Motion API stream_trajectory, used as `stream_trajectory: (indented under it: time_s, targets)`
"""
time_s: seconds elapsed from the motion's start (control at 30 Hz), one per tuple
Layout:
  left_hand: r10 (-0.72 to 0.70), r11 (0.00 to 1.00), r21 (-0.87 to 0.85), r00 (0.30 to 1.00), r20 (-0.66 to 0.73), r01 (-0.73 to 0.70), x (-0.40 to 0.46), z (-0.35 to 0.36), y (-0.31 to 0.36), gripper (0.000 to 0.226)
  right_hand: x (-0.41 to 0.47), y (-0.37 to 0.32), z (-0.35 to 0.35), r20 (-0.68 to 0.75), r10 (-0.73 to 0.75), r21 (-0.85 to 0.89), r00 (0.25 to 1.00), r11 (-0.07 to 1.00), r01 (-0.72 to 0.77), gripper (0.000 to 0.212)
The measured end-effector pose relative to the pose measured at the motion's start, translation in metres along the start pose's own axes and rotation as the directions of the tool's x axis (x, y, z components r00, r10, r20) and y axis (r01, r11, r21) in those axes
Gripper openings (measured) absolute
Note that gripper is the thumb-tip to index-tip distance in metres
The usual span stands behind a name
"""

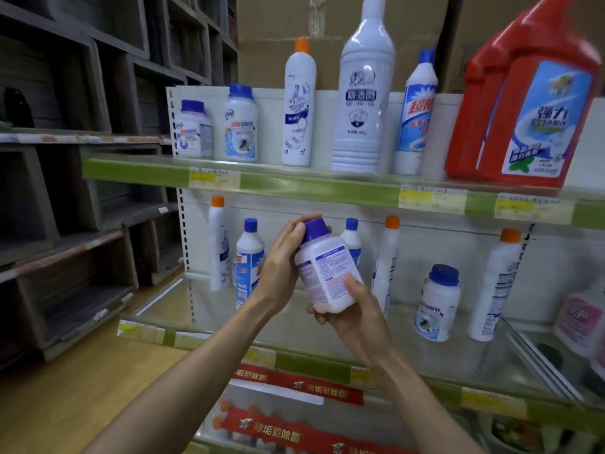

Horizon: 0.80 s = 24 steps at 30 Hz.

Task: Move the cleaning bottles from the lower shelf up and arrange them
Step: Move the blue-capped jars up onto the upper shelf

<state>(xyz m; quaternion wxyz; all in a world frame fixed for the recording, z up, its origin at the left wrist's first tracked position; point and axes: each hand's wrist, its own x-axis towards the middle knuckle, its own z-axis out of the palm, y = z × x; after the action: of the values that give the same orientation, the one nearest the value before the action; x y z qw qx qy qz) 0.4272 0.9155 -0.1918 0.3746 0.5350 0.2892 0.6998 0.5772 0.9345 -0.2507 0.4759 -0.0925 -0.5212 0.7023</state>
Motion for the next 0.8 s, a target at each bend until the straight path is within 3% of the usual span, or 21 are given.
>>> stream_trajectory:
  time_s: [0.17, 0.3, 0.47, 0.67, 0.8]
  targets:
    - [0.048, 0.999, -0.020, 0.998, 0.045, -0.048, 0.011, 0.009, 0.056, 0.035, 0.007, -0.039, 0.041, 0.086, 0.062, 0.128, 0.994, 0.989, -0.073, 0.071]
    - [0.046, 0.999, -0.006, 0.998, -0.036, -0.046, 0.033, 0.016, 0.106, 0.023, 0.028, -0.072, 0.074, 0.105, 0.092, 0.215, 0.990, 0.970, -0.113, 0.069]
    - [0.074, 0.997, 0.007, 0.993, -0.093, -0.074, 0.065, 0.021, 0.163, 0.017, 0.053, -0.111, 0.118, 0.061, 0.012, 0.124, 0.998, 0.992, -0.019, 0.084]
    - [0.040, 0.992, 0.121, 0.999, -0.032, -0.036, 0.099, 0.016, 0.216, 0.013, 0.083, -0.136, 0.158, -0.101, -0.063, 0.069, 0.993, 0.995, 0.071, 0.059]
    - [-0.005, 0.989, 0.151, 1.000, 0.007, 0.004, 0.108, 0.005, 0.231, 0.027, 0.092, -0.138, 0.166, -0.097, -0.068, 0.075, 0.993, 0.994, 0.075, 0.077]
